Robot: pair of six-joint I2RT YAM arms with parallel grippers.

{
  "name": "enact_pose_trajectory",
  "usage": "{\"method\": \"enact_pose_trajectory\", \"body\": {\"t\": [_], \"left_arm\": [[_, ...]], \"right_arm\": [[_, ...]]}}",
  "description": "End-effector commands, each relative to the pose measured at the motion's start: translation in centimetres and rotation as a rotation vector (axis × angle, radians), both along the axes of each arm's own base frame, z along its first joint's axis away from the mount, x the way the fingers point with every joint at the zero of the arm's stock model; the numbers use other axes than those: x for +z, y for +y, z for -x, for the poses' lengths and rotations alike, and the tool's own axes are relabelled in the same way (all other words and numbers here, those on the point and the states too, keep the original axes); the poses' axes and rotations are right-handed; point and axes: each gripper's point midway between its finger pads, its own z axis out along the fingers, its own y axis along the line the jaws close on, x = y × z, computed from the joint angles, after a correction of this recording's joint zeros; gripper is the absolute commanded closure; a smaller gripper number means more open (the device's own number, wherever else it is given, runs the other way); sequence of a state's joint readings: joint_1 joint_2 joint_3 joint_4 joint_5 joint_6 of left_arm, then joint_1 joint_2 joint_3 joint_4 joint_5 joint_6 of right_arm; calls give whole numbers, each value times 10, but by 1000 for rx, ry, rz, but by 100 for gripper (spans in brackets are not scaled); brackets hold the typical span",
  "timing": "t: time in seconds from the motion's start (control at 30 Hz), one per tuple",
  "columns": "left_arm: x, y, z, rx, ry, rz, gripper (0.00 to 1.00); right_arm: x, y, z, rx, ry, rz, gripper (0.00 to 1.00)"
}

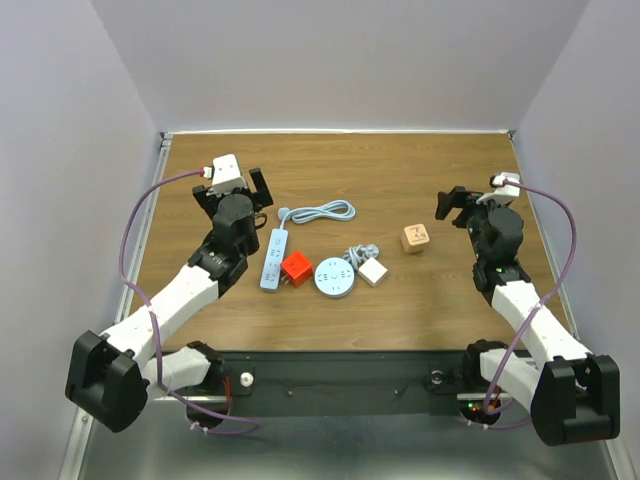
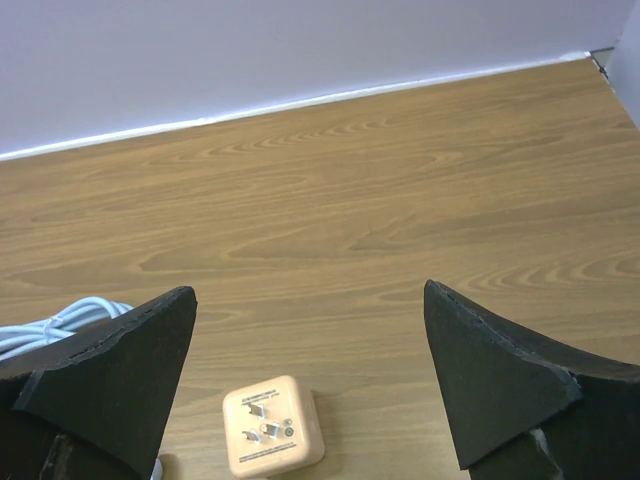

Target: Insert the plug

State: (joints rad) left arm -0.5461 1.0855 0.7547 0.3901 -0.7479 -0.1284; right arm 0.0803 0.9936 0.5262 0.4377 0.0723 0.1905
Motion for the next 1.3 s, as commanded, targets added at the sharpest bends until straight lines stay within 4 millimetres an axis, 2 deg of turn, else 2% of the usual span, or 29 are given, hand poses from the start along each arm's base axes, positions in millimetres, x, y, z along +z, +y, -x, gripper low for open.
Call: {"method": "enact_pose_trajectory", "body": {"t": [0.0, 0.13, 0.2, 0.23, 0.27, 0.3, 0.33, 0.37, 0.4, 0.43, 0.47, 0.53, 0.57, 0.6, 0.7, 0.8, 0.87, 0.93, 1.03, 1.27], "left_arm": [[27, -7, -7, -15, -50, 28, 1], [27, -23, -14, -96, -32, 13, 1], [31, -58, -22, -264, -34, 24, 2], [44, -91, -23, -438, -52, 36, 3], [47, -110, -25, -523, -59, 42, 4], [34, -133, -31, -595, -28, 38, 5], [37, -160, -27, -672, -40, 39, 5], [53, -183, -26, -731, -67, 37, 5], [30, -206, -34, -774, -19, -12, 5], [45, -236, -27, -857, -38, -10, 5], [25, -254, -34, -895, 11, -18, 5], [16, -273, -32, -965, 57, 29, 6], [19, -279, -33, -982, 57, 47, 6], [11, -282, -33, -992, 74, 54, 6], [6, -290, -26, -1037, 94, 88, 6], [2, -297, -16, -1101, 133, 120, 6], [1, -300, -10, -1136, 159, 135, 6], [-4, -297, -6, -1133, 196, 151, 6], [-11, -288, -3, -1131, 249, 190, 6], [-12, -260, -9, -1093, 296, 251, 6]], "right_arm": [[1, -5, 0, -32, 9, 7, 0], [-2, -1, -2, -12, 36, 12, 0], [-7, -1, 0, -13, 62, 1, 0], [-8, -1, 1, -20, 65, -17, 0], [-9, -1, 3, -22, 65, -18, 0], [-8, -1, 4, -20, 62, -19, 0], [-5, -2, 6, -22, 51, -20, 0], [-5, -4, 6, -34, 53, -24, 0], [-5, -5, 7, -44, 60, -30, 0], [-9, -5, 5, -45, 76, -37, 0], [-13, -1, 5, -24, 91, -35, 0], [-25, 10, 5, 39, 134, -38, 0], [-34, 24, 6, 111, 167, -66, 0], [-44, 30, 8, 138, 195, -78, 0], [-71, 45, 8, 212, 278, -106, 0], [-88, 60, 8, 299, 331, -109, 0], [-90, 67, 7, 337, 338, -117, 0], [-101, 70, 7, 356, 369, -113, 0], [-111, 87, 8, 433, 411, -113, 0], [-140, 99, 9, 406, 507, -47, 0]]}}
